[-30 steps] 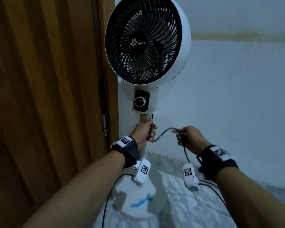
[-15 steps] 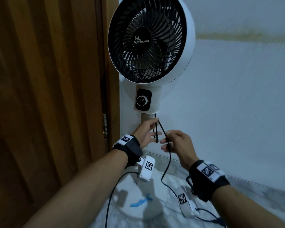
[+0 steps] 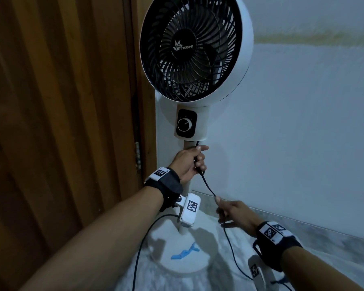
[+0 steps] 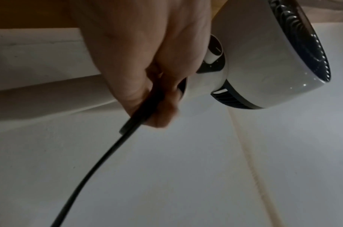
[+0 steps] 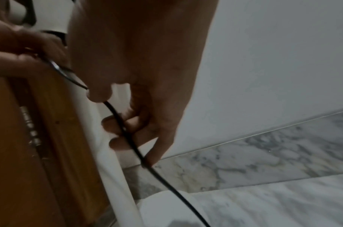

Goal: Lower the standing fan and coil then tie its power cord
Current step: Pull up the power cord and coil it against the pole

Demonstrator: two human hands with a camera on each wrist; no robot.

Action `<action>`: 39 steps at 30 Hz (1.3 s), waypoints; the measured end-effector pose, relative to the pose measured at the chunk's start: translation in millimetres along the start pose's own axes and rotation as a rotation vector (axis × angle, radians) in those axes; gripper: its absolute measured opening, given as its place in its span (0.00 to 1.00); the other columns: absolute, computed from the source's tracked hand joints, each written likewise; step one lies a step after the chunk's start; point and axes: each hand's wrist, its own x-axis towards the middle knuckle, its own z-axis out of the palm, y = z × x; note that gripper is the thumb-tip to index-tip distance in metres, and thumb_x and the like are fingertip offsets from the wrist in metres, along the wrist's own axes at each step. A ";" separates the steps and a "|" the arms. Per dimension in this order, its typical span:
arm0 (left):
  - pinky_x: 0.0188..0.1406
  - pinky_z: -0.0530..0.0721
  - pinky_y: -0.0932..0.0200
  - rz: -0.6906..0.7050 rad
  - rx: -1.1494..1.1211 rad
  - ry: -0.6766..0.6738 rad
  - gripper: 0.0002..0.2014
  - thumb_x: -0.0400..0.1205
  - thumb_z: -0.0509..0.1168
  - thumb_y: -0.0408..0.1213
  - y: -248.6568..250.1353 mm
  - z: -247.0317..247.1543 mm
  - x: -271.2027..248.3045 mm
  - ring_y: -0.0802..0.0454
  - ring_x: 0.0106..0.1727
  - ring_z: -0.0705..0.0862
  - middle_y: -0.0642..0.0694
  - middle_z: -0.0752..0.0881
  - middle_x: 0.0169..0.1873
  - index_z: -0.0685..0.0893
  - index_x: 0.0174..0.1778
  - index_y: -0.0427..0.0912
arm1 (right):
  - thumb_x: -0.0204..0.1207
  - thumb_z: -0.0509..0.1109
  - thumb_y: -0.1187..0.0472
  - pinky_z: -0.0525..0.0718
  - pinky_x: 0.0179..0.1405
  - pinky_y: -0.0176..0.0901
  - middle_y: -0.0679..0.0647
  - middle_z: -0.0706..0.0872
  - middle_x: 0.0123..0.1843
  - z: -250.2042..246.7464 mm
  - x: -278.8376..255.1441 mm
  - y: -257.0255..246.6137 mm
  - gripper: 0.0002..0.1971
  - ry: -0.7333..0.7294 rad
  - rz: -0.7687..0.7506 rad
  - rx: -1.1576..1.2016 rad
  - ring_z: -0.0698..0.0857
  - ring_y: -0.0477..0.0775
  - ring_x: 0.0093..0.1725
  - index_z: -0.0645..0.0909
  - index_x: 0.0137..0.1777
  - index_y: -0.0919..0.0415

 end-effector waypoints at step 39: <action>0.21 0.79 0.64 -0.030 -0.101 0.040 0.07 0.88 0.58 0.37 7.0 12.1 2.7 0.56 0.19 0.75 0.44 0.86 0.28 0.77 0.57 0.38 | 0.82 0.61 0.36 0.86 0.58 0.50 0.53 0.90 0.37 -3.4 -16.2 8.2 0.26 -0.157 -0.036 -0.170 0.88 0.51 0.41 0.91 0.55 0.56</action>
